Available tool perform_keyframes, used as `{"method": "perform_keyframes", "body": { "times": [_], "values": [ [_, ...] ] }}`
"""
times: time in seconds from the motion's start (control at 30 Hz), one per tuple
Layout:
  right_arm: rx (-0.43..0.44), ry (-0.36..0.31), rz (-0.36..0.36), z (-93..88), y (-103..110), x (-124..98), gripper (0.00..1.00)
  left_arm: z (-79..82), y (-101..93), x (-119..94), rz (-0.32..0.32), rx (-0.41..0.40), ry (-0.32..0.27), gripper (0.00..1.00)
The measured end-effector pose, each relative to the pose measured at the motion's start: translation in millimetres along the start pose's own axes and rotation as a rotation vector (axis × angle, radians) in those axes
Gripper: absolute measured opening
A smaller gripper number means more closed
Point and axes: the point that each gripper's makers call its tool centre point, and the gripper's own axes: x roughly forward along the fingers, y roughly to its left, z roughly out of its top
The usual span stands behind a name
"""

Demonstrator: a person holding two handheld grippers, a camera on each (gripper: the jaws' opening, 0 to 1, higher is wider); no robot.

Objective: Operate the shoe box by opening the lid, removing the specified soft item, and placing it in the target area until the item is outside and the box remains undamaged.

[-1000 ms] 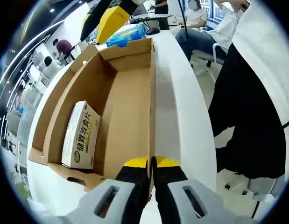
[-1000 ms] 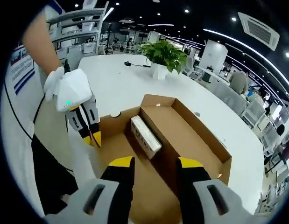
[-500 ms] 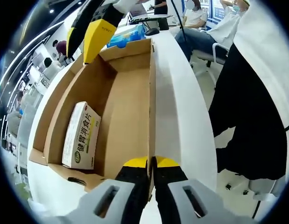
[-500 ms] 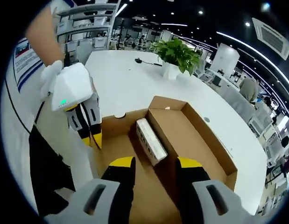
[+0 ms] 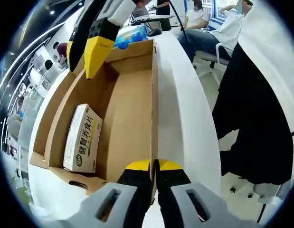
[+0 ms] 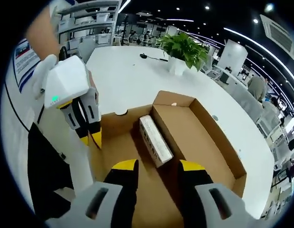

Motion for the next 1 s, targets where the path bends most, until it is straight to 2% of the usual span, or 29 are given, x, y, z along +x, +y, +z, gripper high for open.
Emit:
{"method": "perform_keyframes", "body": {
  "times": [0.3,0.57,0.83,1.0],
  "values": [
    [-0.046,0.022,0.036,1.7,6.4,12.5,0.32,-0.1,0.6,-0.3,-0.008,-0.010,0.006,0.02],
    [-0.080,0.040,0.039,4.2,-0.3,28.4,0.33,-0.6,1.5,0.3,-0.013,-0.011,0.002,0.02],
    [-0.106,0.081,0.066,-4.7,2.7,44.0,0.33,1.7,0.4,-1.4,-0.010,-0.009,0.001,0.02],
    [-0.073,0.087,0.080,-6.7,0.2,49.8,0.32,2.2,-0.4,-1.9,-0.011,-0.008,0.000,0.02]
  ]
}}
